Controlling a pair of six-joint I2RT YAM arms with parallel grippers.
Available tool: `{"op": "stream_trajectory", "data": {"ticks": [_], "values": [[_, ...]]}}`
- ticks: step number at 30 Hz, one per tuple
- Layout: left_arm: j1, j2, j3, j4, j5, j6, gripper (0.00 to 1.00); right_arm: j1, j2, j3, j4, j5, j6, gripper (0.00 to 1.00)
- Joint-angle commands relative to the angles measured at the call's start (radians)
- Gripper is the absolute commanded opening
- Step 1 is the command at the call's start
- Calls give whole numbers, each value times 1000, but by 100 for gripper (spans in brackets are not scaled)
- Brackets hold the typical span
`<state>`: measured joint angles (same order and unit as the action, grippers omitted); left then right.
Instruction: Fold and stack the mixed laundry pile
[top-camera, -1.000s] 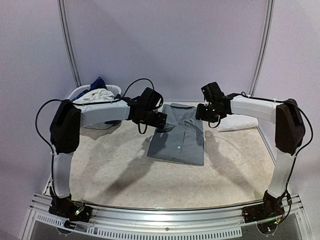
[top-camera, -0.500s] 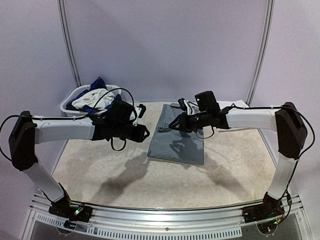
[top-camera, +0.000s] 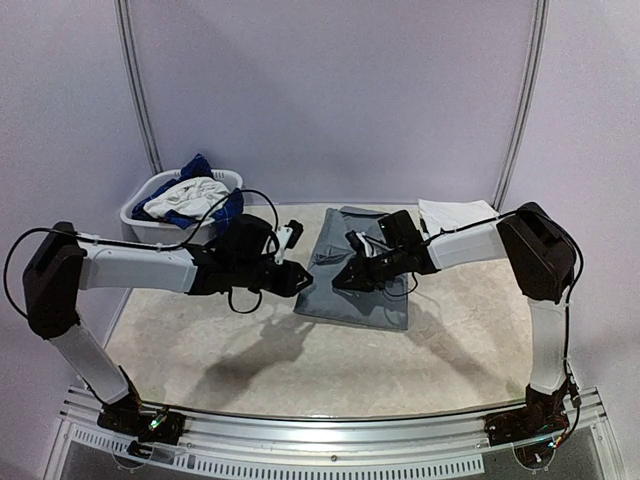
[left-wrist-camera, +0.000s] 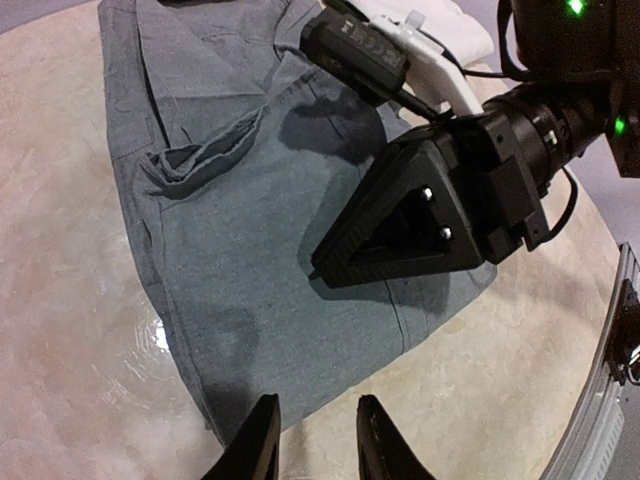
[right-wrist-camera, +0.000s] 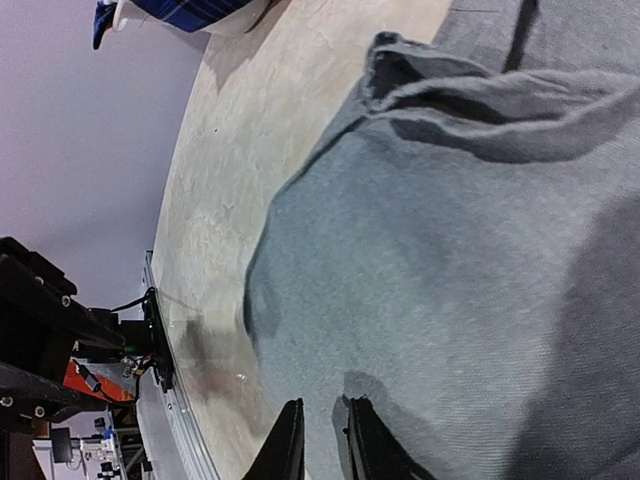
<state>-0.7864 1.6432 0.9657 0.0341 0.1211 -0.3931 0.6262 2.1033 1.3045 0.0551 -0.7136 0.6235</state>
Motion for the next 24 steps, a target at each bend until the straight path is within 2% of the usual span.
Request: {"op": "stream_trajectory", "data": {"ticks": [1, 15, 19, 24], "values": [[-21, 47, 24, 32, 12, -14, 27, -34, 66, 44, 32, -75, -6, 16], [-40, 120, 41, 36, -21, -3, 25, -73, 216, 72, 73, -111, -21, 19], [-48, 122, 37, 30, -49, 4, 27, -74, 275, 78, 87, -124, -12, 19], [-62, 110, 35, -13, -142, 37, 29, -74, 237, 81, 50, -115, -11, 20]]}}
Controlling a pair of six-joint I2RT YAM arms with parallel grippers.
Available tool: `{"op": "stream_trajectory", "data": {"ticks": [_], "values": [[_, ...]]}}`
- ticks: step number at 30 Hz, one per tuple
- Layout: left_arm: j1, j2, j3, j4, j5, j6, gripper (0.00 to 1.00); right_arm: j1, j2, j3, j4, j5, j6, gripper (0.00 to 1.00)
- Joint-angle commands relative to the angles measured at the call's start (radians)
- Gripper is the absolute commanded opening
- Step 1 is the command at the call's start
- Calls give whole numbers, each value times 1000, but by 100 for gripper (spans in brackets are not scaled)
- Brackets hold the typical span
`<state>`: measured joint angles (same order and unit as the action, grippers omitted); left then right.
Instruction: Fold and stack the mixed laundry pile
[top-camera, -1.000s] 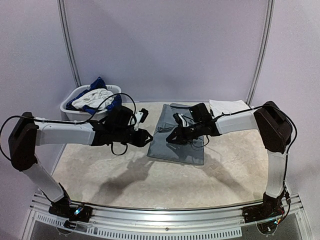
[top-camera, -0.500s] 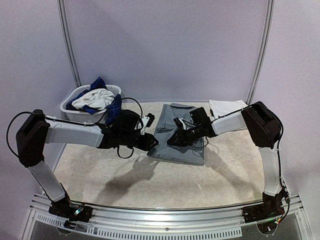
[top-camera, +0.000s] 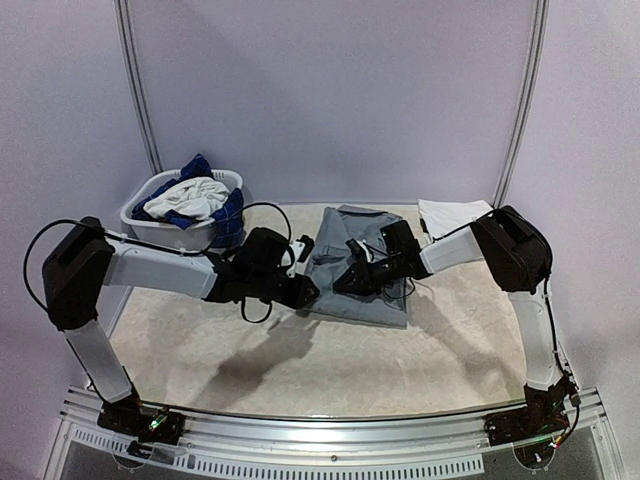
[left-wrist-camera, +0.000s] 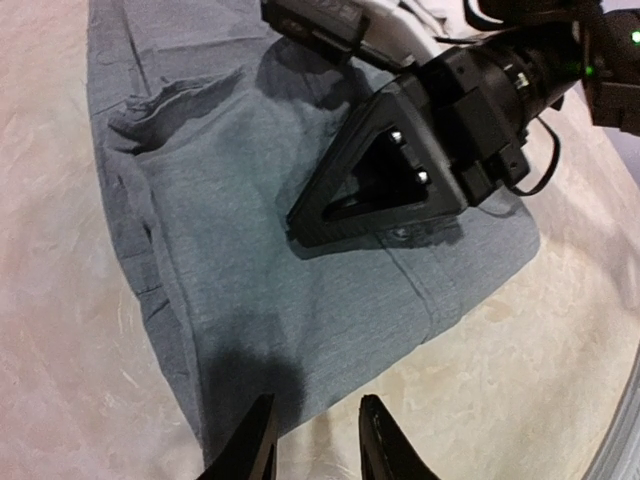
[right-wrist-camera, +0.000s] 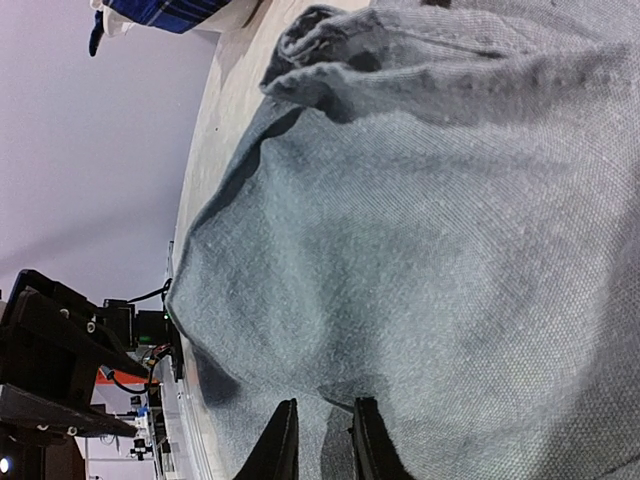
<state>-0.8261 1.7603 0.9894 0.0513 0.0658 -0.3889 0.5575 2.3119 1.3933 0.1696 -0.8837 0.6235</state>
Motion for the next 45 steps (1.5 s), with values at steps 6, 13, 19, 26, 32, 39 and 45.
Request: {"op": "stream_trajectory", "data": {"ticks": [6, 13, 19, 26, 32, 39, 45], "values": [[-34, 9, 2, -24, -161, 55, 31, 40, -149, 58, -271, 135, -71, 23], [-33, 124, 76, -37, -160, 43, 31, 87, -360, 2, -370, 279, -65, 31], [-38, 107, -3, -38, -183, 12, 30, 89, -576, -217, -428, 432, -9, 36], [-50, 39, -104, -28, -201, 4, 32, 96, -841, -496, -485, 522, 56, 42], [-56, -113, -121, -103, -195, 16, 45, 95, -996, -670, -448, 534, 128, 51], [-54, -149, -163, -117, -217, 3, 53, 95, -980, -793, -253, 501, 249, 66], [-53, -149, -187, -106, -220, -15, 51, 85, -894, -835, -115, 496, 313, 67]]}}
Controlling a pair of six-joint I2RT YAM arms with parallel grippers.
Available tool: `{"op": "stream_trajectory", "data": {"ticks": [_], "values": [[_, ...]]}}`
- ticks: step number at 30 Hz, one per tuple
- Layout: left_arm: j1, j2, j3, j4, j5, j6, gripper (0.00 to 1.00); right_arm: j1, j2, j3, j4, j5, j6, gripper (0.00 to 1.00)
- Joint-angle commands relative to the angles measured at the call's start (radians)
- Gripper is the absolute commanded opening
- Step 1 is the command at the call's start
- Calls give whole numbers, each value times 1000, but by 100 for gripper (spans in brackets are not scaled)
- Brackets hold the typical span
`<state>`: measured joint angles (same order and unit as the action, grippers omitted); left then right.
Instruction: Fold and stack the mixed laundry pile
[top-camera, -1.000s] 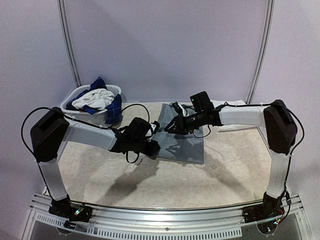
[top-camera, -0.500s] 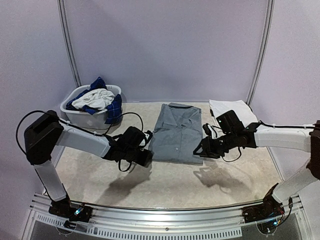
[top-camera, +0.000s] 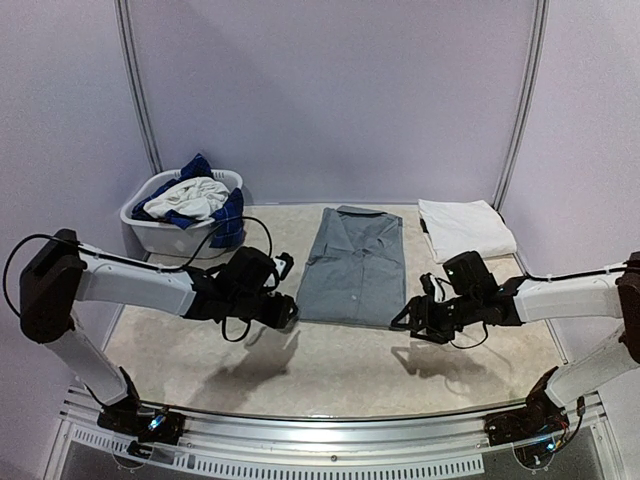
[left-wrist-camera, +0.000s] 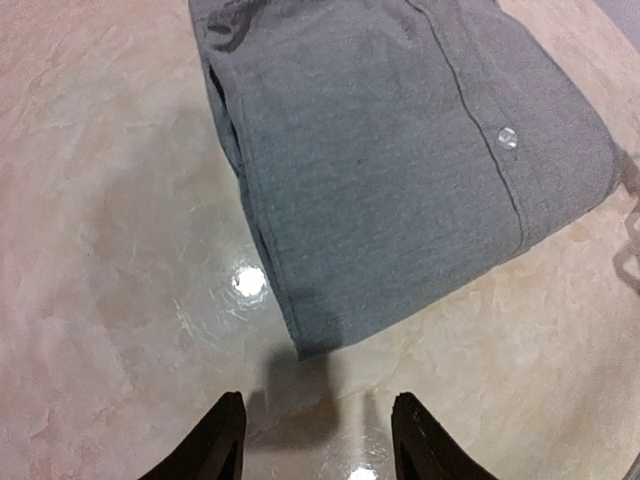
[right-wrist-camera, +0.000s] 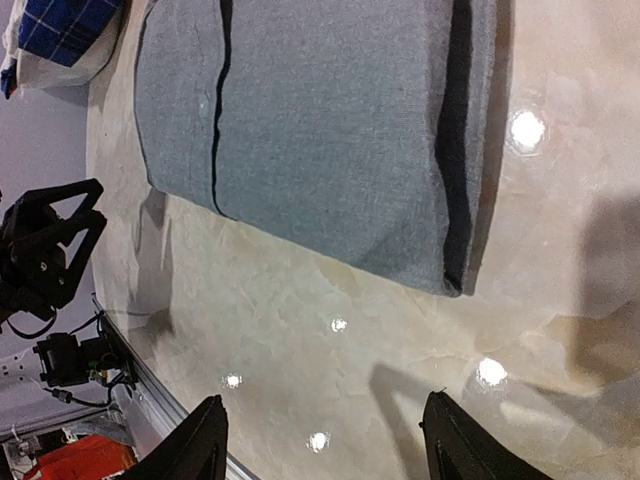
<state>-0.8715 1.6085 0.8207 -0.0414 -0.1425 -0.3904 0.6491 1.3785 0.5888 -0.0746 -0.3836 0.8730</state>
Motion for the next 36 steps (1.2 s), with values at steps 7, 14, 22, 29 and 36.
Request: {"op": "stream_trajectory", "data": {"ticks": [7, 14, 22, 29, 36], "values": [[-7, -16, -37, -4, -17, -20, 48, -72, 71, -147, 308, 7, 148, 56], [-7, -30, -54, 13, -28, -26, 46, -84, 214, -144, 478, -82, 180, 54], [-7, -54, -63, -2, -30, -34, 45, -105, 369, -148, 608, -115, 203, 37], [-8, -82, -73, -3, -26, -42, 45, -104, 367, -159, 611, -88, 194, 23], [-17, -79, -101, 63, 40, -27, 53, -104, 347, -148, 597, -128, 171, 2]]}}
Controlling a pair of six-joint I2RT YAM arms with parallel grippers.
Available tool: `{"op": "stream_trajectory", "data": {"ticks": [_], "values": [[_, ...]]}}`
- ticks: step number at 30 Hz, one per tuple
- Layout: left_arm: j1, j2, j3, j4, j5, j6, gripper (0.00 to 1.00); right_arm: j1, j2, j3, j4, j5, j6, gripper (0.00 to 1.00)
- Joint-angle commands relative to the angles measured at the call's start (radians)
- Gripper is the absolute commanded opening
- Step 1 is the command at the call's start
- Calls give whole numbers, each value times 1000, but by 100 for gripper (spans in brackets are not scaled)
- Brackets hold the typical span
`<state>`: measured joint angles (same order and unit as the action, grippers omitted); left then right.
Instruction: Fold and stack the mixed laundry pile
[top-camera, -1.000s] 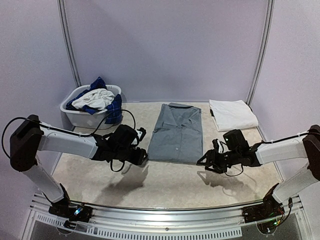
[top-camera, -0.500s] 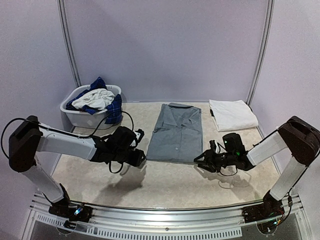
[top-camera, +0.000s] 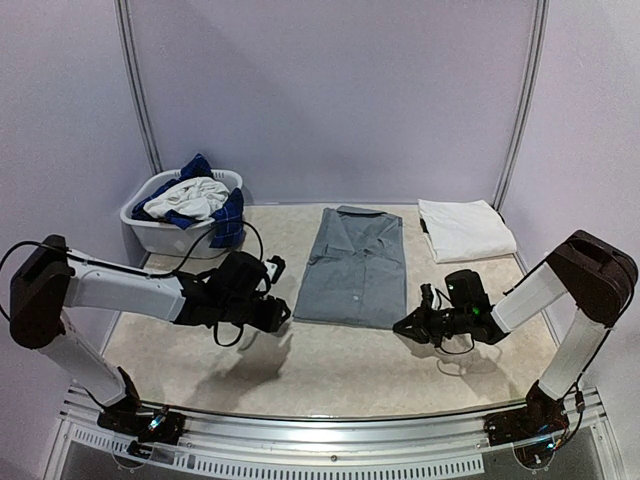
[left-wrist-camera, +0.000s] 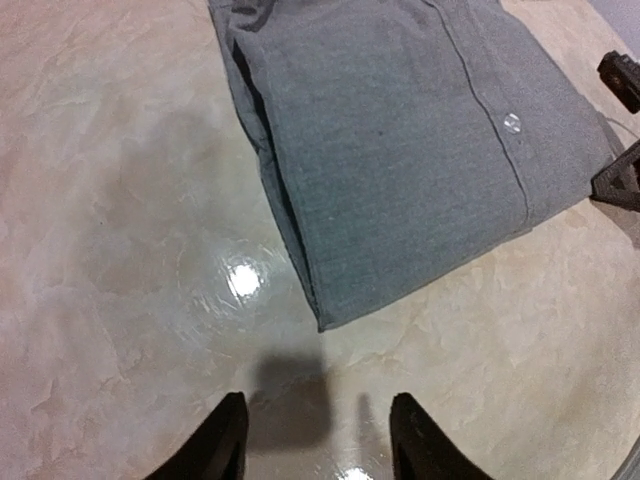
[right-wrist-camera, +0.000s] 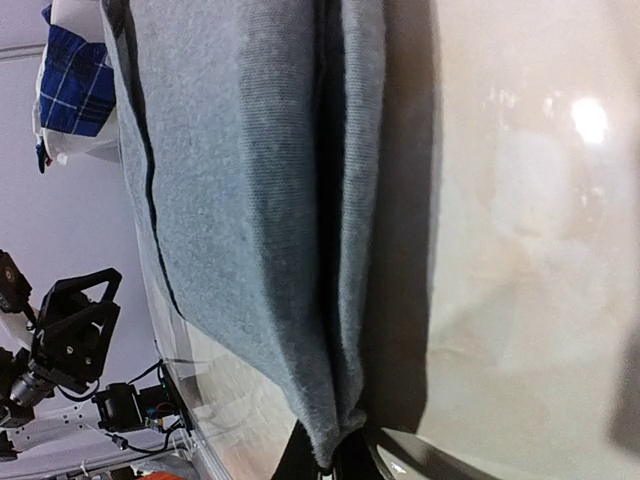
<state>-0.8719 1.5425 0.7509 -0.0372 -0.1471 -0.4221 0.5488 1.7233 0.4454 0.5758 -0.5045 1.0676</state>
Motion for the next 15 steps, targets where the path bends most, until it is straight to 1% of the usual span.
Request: {"op": "stream_trajectory", "data": {"ticks": [1, 3, 4, 6, 8, 10, 12, 15], "values": [[-20, -16, -43, 74, 50, 4, 62, -4, -7, -1, -72, -12, -27, 2], [-21, -17, -65, 106, 63, -8, 71, -4, -40, 7, -118, -23, -36, 2], [-21, -15, -72, 119, 68, -14, 73, -2, -73, 15, -146, -25, -42, 2], [-21, -4, -79, 150, 83, -41, 74, 8, -129, 48, -243, -12, -61, 2], [-21, 15, -72, 188, 116, -77, 73, 21, -193, 93, -352, 21, -100, 2], [-20, 46, -48, 200, 135, -125, 69, 27, -231, 121, -412, 40, -134, 2], [-18, 89, -28, 228, 182, -179, 65, 27, -243, 127, -427, 38, -152, 2], [-13, 138, -22, 276, 222, -258, 63, 28, -223, 113, -395, 20, -155, 2]]}}
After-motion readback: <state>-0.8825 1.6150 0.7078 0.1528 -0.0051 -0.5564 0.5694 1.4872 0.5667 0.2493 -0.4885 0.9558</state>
